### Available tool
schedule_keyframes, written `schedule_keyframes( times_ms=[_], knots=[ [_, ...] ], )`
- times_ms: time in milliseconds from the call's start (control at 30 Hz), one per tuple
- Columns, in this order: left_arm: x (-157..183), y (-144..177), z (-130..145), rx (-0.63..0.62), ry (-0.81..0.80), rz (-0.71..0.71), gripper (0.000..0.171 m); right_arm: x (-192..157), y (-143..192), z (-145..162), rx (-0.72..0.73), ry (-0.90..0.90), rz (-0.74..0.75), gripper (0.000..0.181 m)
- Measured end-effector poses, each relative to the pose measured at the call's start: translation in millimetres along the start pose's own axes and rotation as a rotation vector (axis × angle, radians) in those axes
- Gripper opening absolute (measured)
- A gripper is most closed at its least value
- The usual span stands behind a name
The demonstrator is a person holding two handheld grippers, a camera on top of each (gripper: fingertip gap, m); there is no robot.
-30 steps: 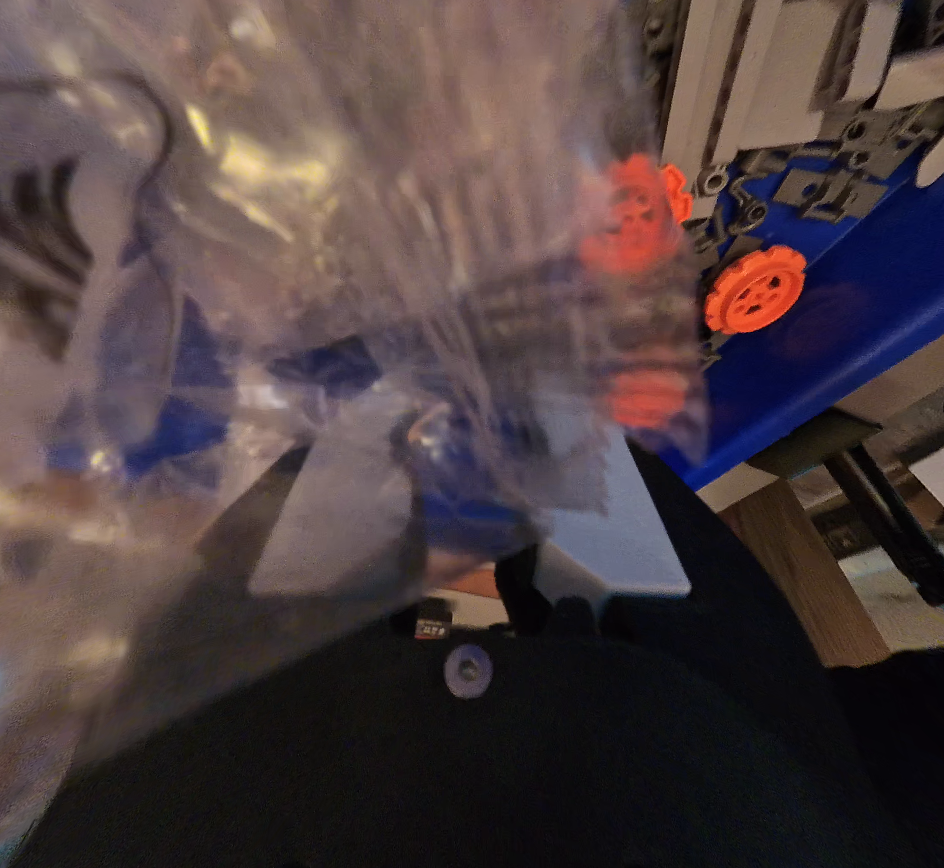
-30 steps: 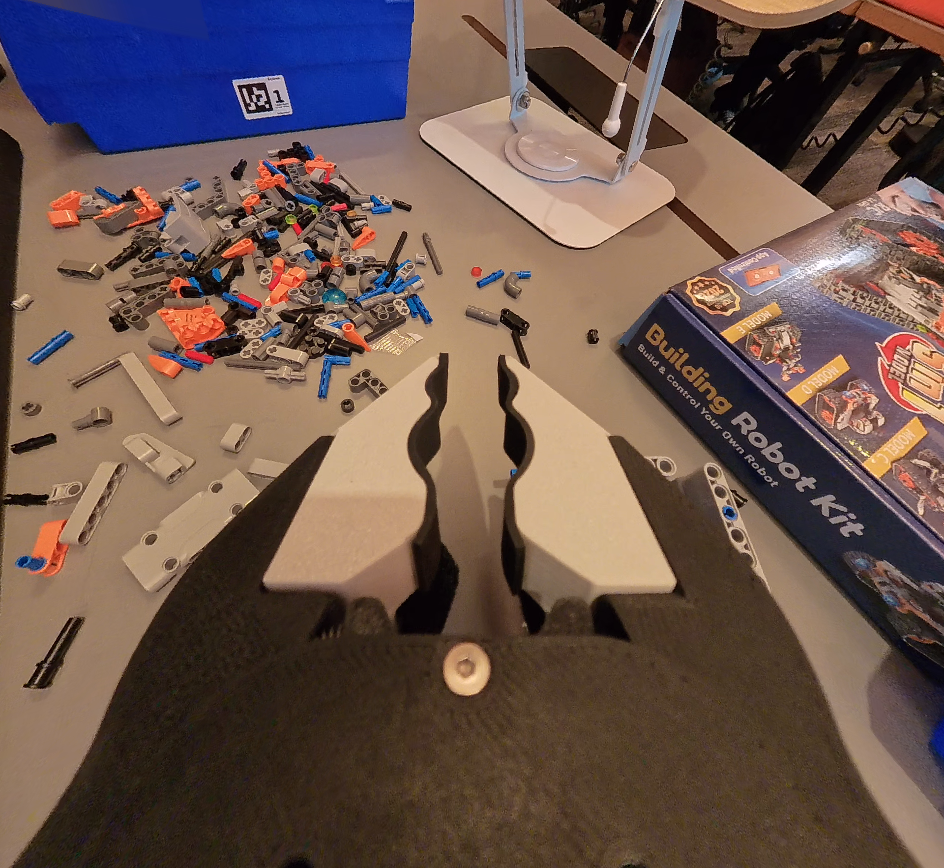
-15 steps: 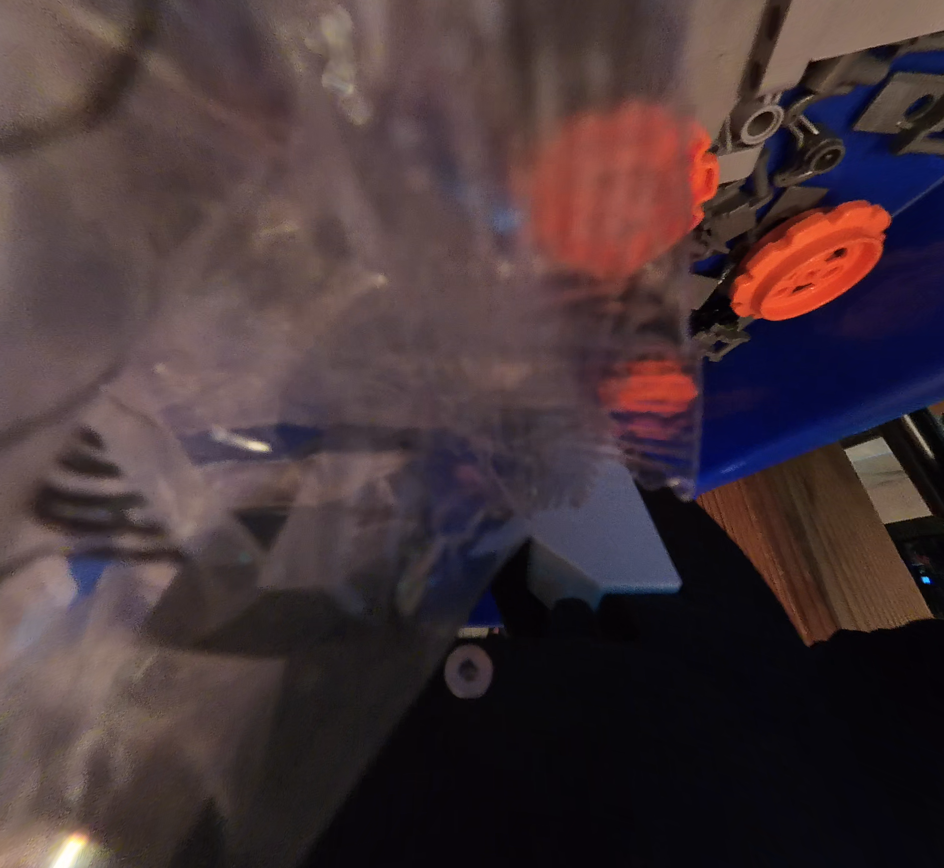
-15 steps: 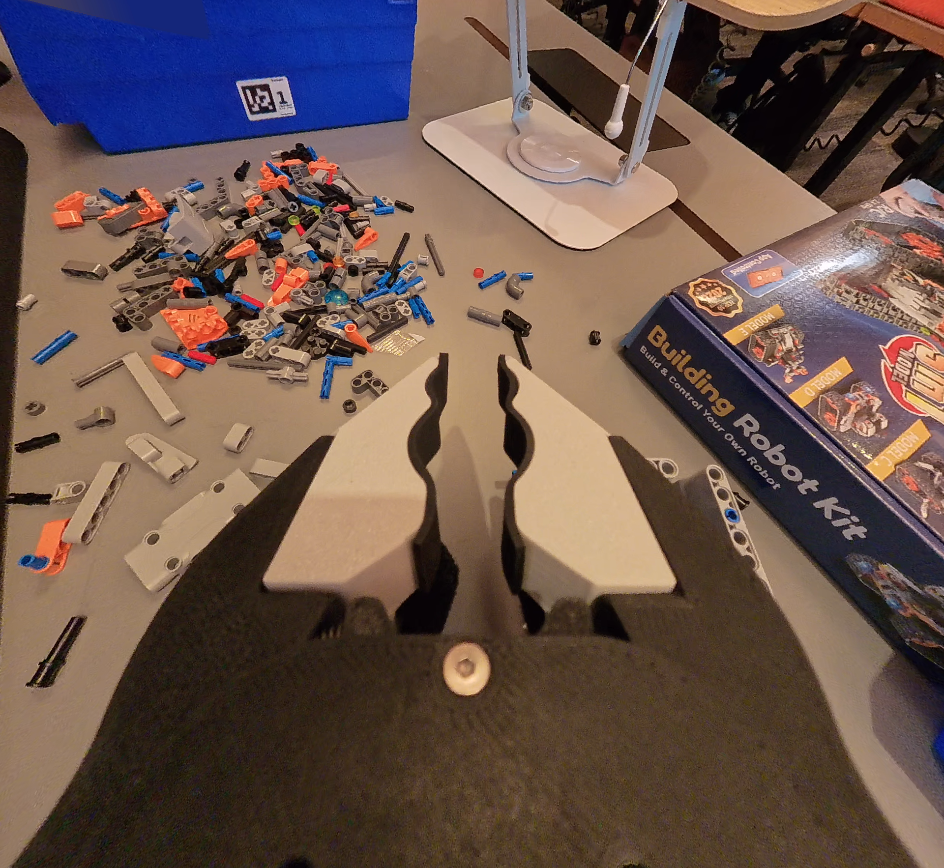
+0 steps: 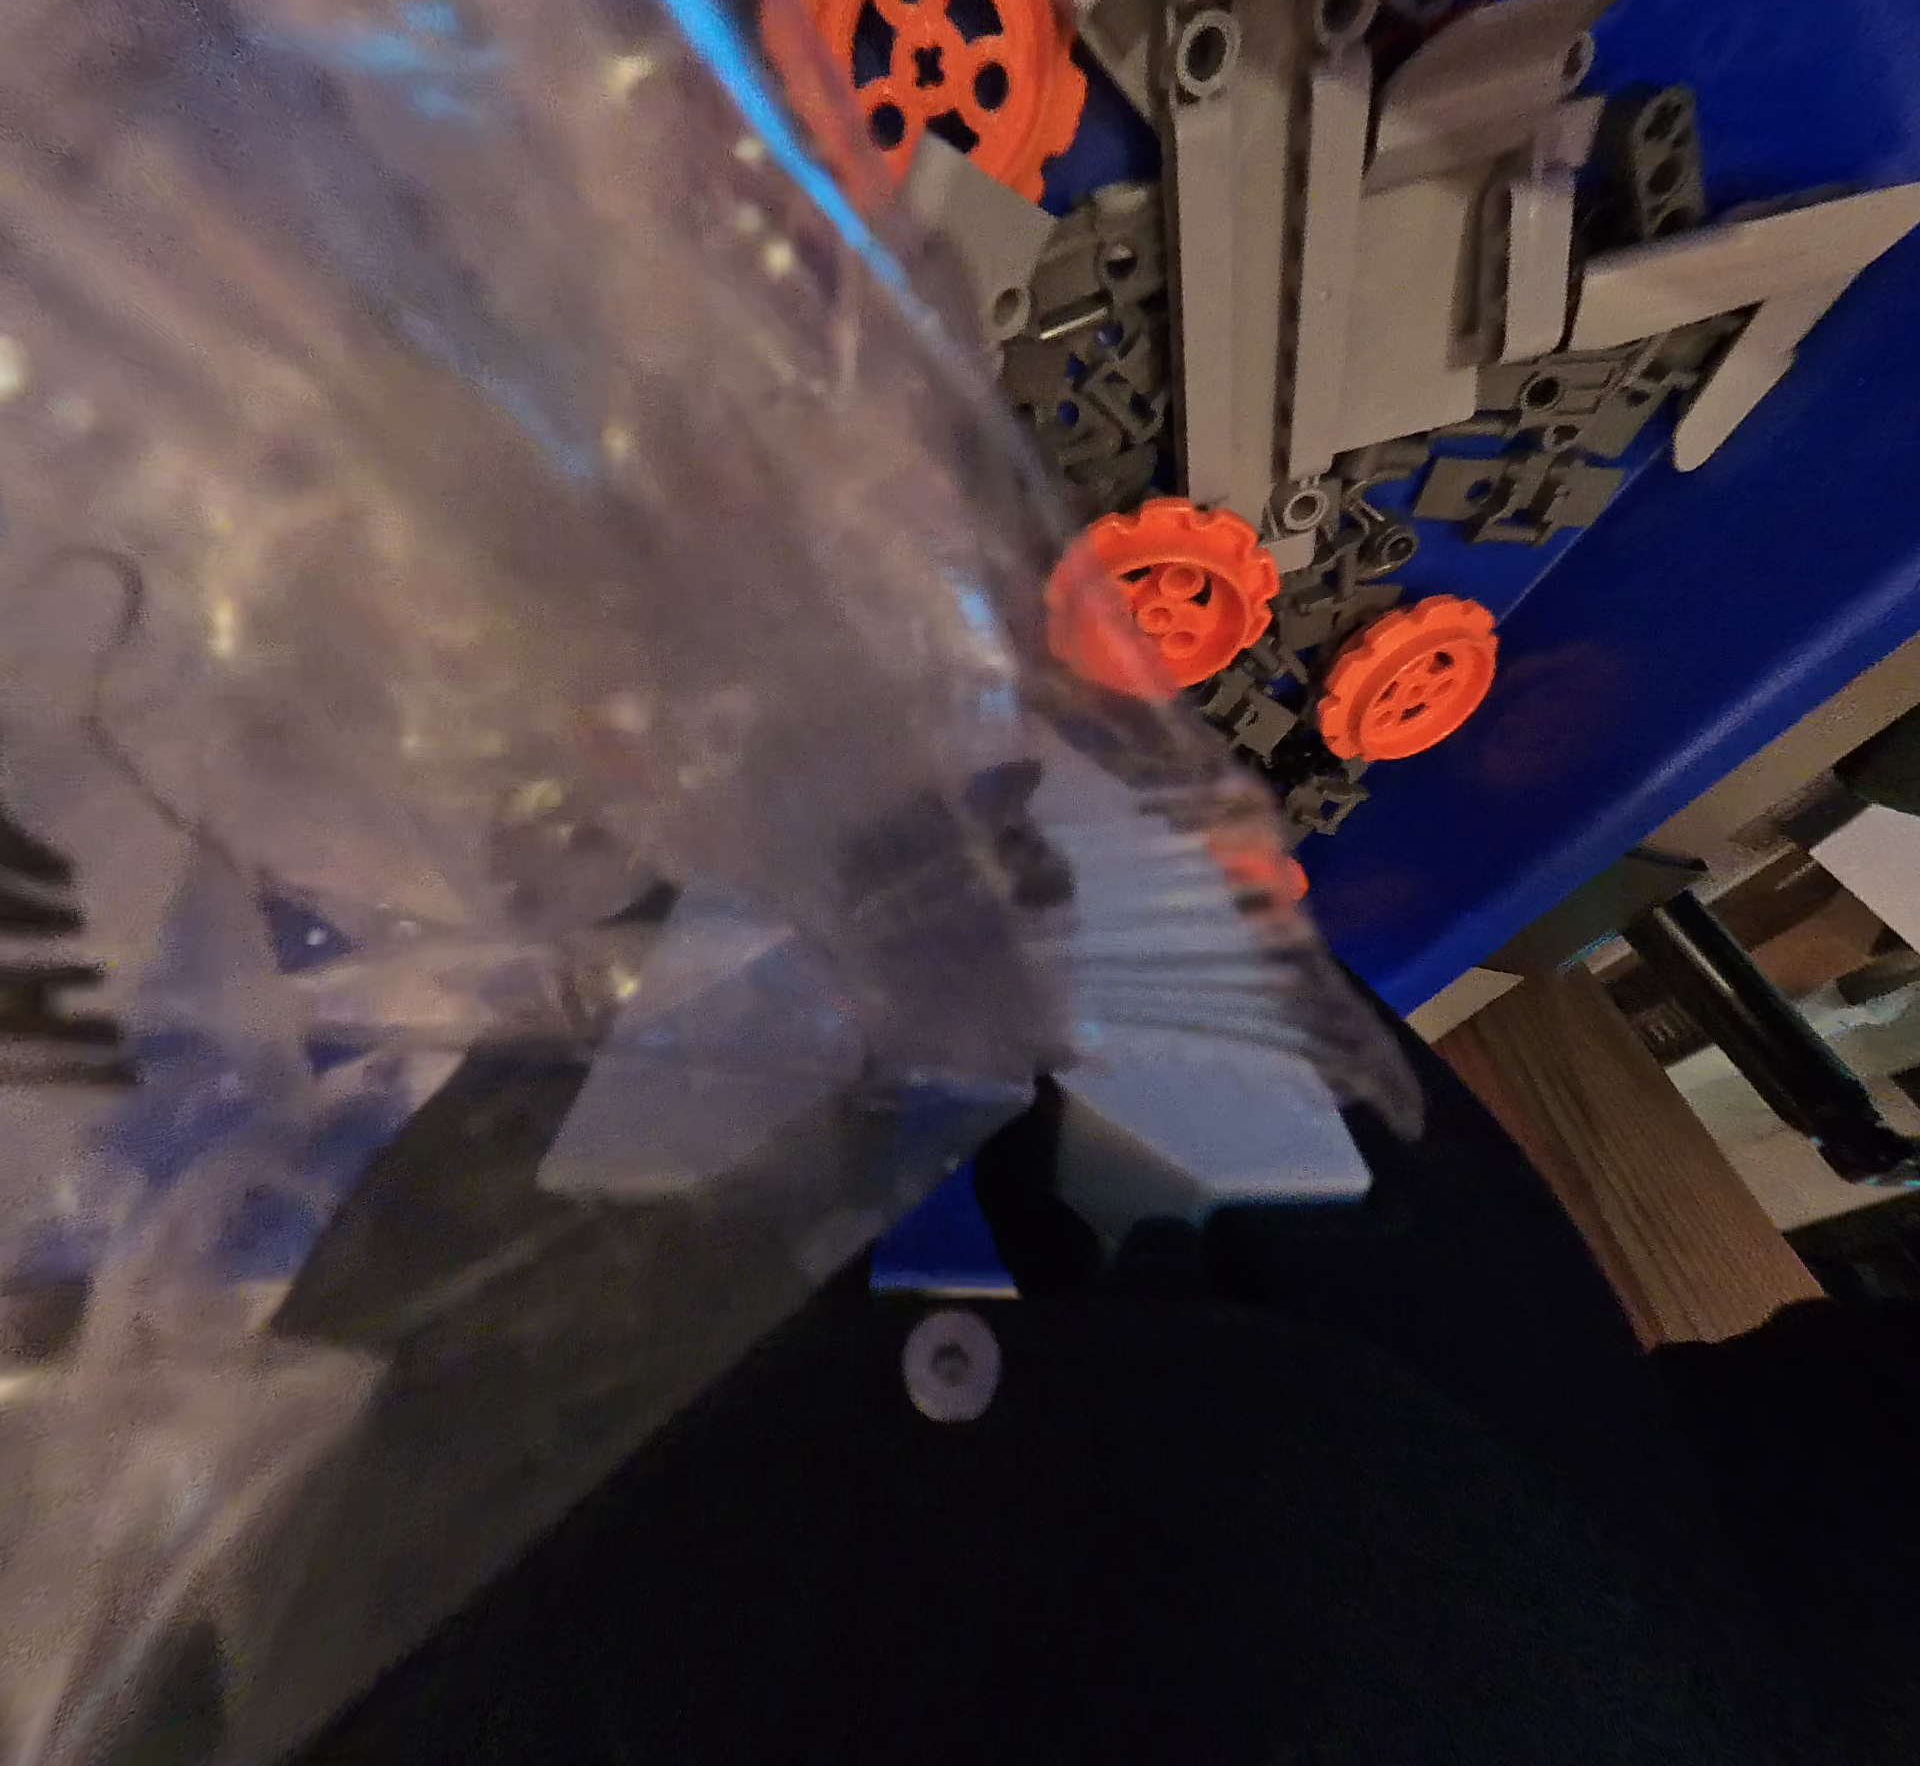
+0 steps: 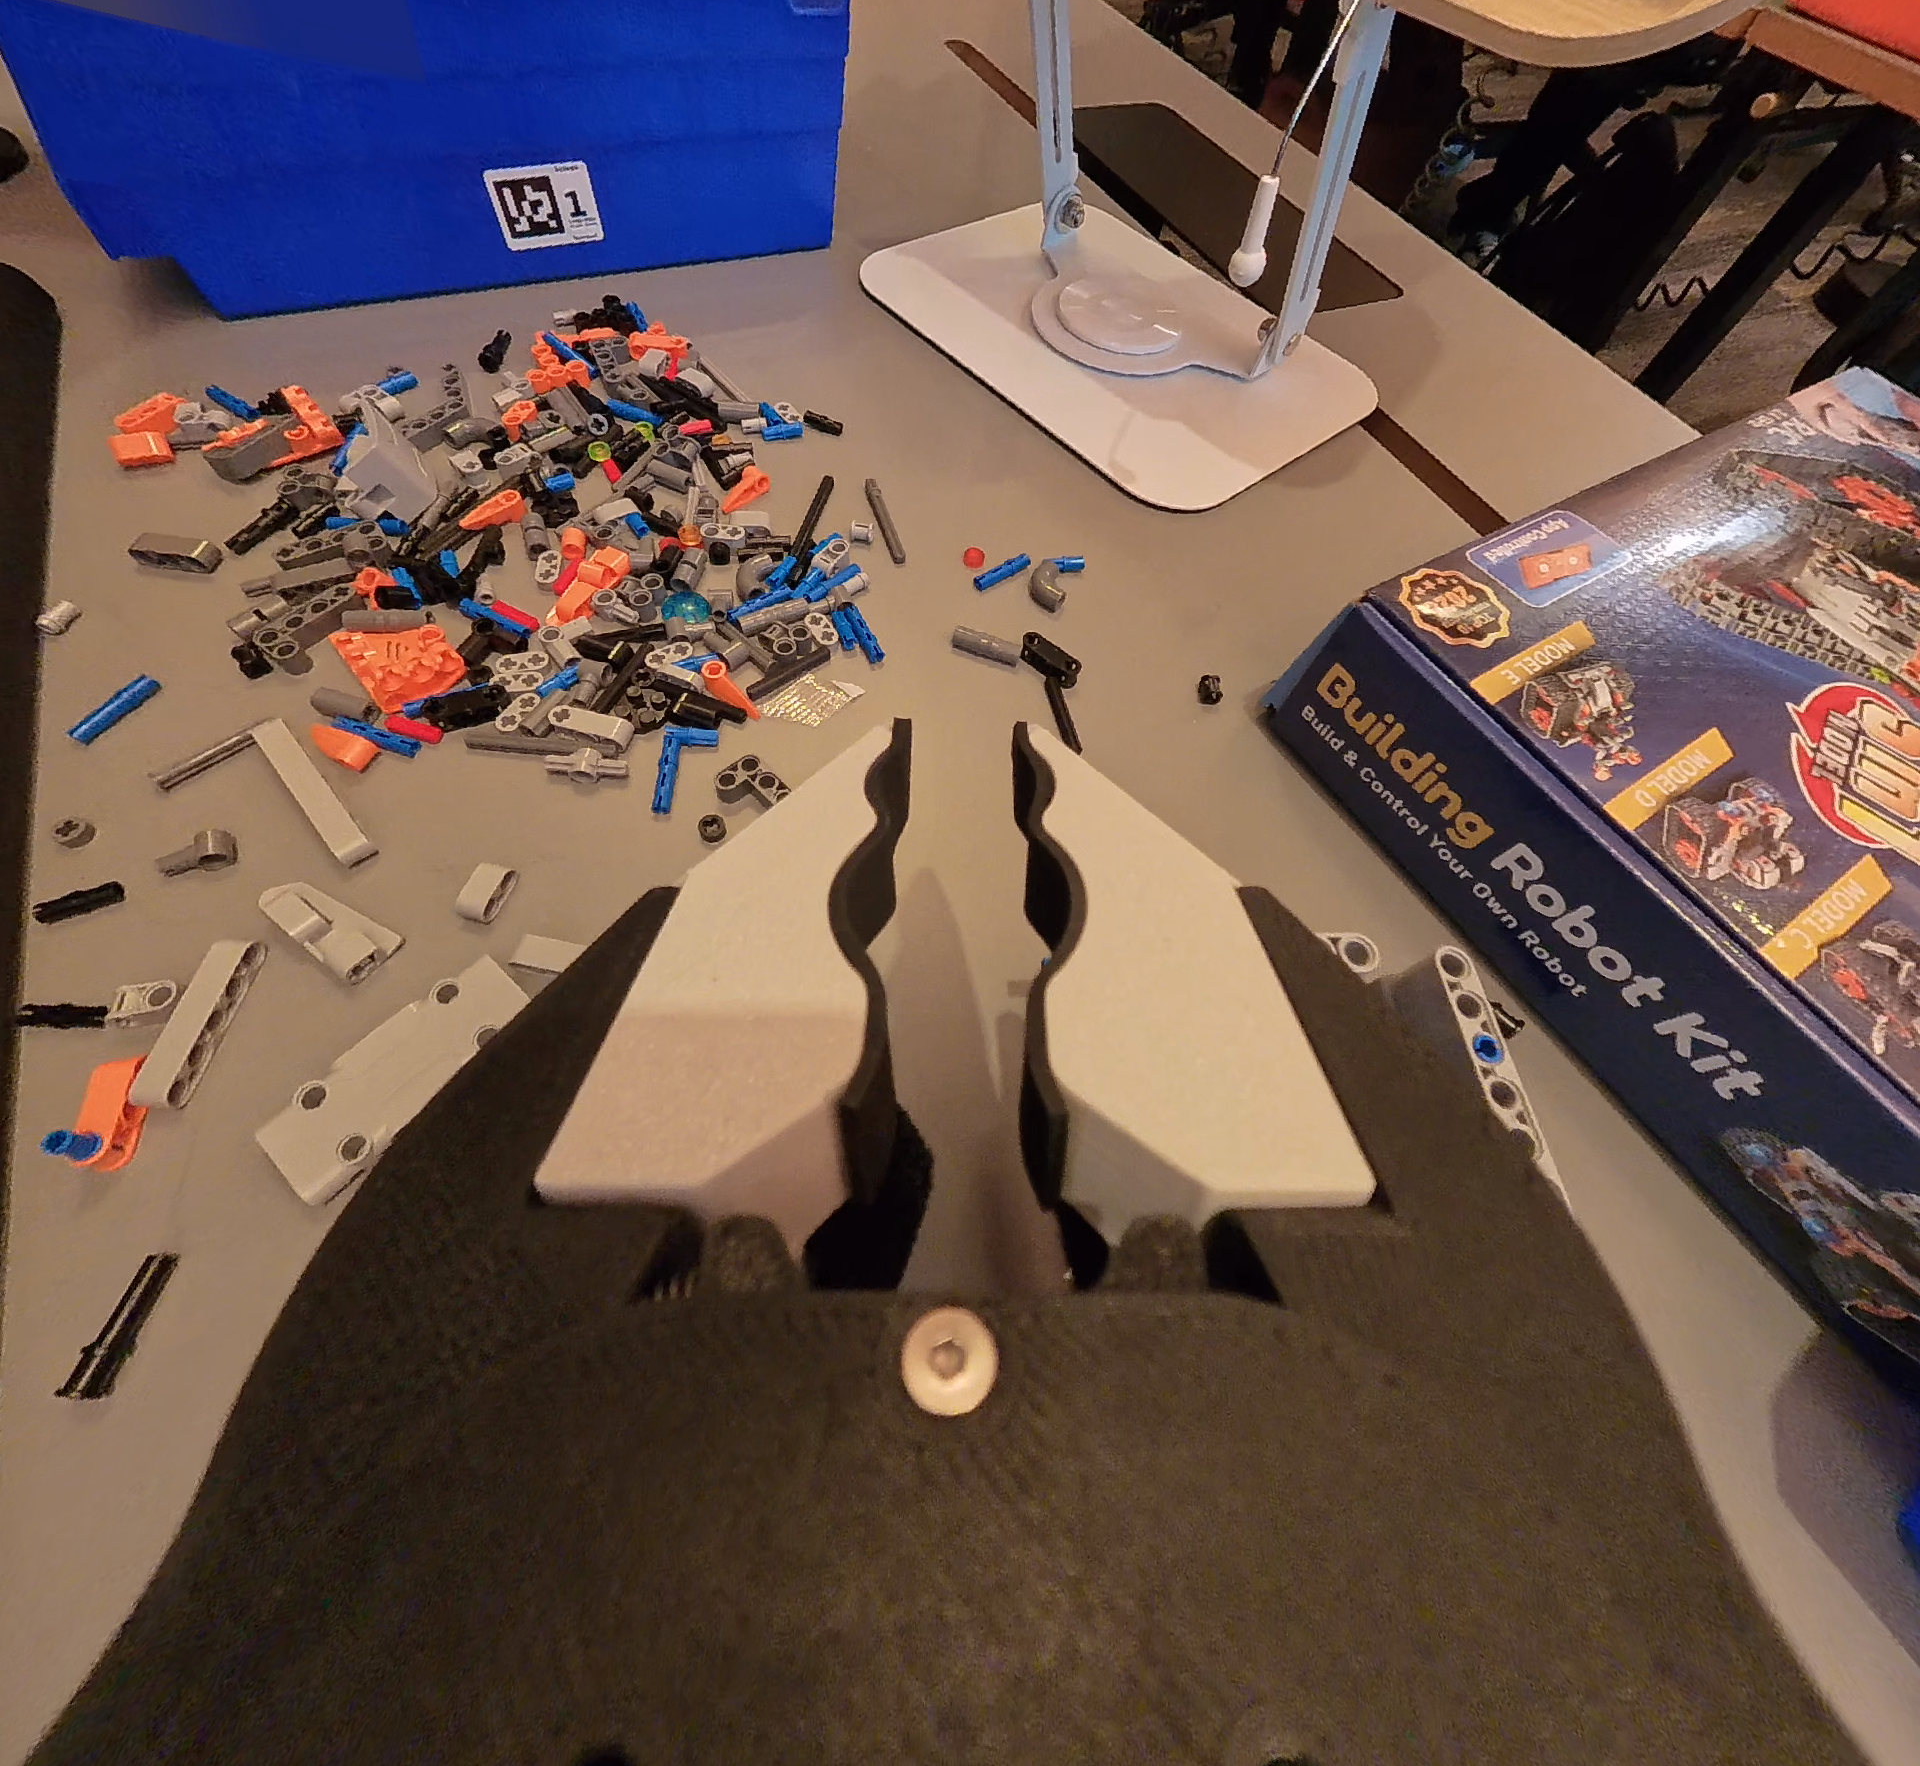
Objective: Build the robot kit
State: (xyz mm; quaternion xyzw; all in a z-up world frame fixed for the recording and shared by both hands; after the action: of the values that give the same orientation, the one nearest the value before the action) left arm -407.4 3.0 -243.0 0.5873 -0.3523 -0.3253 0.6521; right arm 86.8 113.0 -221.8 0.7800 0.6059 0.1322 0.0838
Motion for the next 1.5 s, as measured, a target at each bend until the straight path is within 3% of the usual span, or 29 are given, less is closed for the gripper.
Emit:
schedule_keyframes(
  times_ms=[33,333,533,700,767,900,1000,1067,1233,1500],
  knots=[
    [-2.0,3.0,0.1,0.001,0.002,-0.012,0.015,0.2,0.0,0.1,0.000,-0.001,0.000,0.017],
    [-10.6,25.0,12.3,0.030,0.054,-0.071,0.024,0.2,0.4,0.1,0.000,0.001,0.001,0.017],
    [22.9,37.3,11.7,0.107,-0.004,0.040,0.025,0.3,-0.2,0.7,-0.003,0.002,0.004,0.017],
    [50.9,43.9,-14.3,0.322,-0.096,0.100,0.022,1.2,-1.6,2.0,-0.011,0.000,0.012,0.017],
    [53.7,39.4,-29.9,0.421,-0.113,0.090,0.028,1.2,-2.2,2.4,-0.015,0.001,0.014,0.017],
    [51.5,19.8,-51.3,0.479,-0.113,0.039,0.040,1.9,-2.5,3.3,-0.019,0.000,0.019,0.017],
    [42.9,3.6,-56.6,0.416,-0.091,-0.072,0.048,2.5,-2.3,3.7,-0.019,-0.001,0.021,0.017],
    [45.0,-6.6,-56.8,0.369,-0.093,-0.068,0.049,2.7,-2.2,3.8,-0.019,-0.002,0.021,0.017],
    [44.0,-17.0,-51.3,0.331,-0.092,-0.066,0.029,2.4,-2.2,3.8,-0.019,0.000,0.019,0.017],
    [38.1,-15.0,-25.0,0.225,-0.074,-0.101,0.026,1.9,-1.7,3.1,-0.018,0.002,0.016,0.017]
  ],
)
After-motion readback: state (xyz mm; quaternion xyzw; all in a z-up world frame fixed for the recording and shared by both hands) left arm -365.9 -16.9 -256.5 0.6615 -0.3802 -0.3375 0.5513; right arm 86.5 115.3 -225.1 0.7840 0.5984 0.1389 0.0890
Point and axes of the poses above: each gripper's, where its closed fingertips meet, y back along the fingers, z out of its underside, x = y × z across the jaws, the point moved 7 cm from there along y, back along the fingers, and after that the axes turned 8 degrees about x, right-handed, at the moved point
